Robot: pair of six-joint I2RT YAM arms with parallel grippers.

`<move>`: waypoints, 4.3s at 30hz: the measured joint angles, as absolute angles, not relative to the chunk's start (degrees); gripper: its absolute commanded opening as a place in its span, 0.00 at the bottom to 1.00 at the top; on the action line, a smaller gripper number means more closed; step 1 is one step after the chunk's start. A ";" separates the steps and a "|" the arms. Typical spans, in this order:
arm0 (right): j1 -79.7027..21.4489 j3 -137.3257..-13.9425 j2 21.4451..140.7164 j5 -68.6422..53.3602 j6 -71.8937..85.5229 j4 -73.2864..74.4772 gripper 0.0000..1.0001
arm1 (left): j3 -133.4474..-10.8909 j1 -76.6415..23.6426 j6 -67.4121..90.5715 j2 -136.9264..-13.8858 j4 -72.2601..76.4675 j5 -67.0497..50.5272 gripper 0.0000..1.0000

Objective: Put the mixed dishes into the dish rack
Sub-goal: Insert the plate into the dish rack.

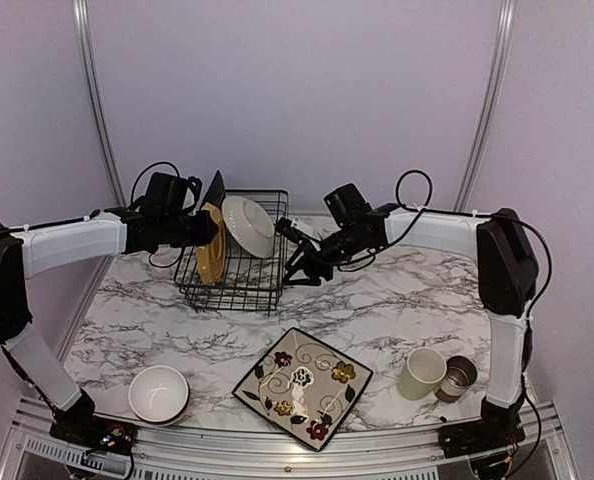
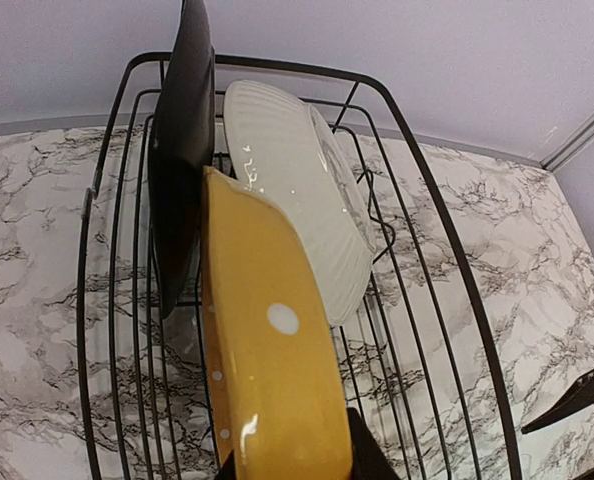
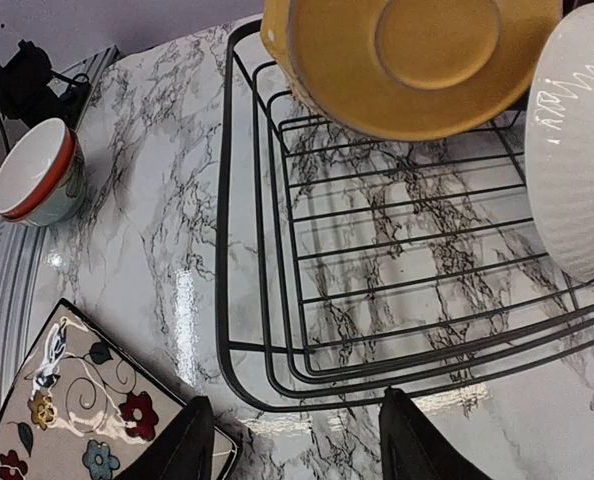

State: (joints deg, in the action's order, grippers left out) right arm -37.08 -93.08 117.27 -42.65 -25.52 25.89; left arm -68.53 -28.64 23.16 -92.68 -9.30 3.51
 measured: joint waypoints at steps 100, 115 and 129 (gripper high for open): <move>-38.44 -95.00 122.56 -40.86 -30.02 33.10 0.55 | -84.07 -25.65 29.08 -117.91 28.71 -10.87 0.00; -28.91 -108.68 128.81 -37.39 -26.96 33.78 0.57 | -86.56 -25.56 28.93 -123.63 28.49 -14.52 0.00; -27.33 -121.69 138.89 -24.47 -24.86 33.91 0.58 | -92.05 -27.20 23.51 -130.10 28.47 -14.57 0.11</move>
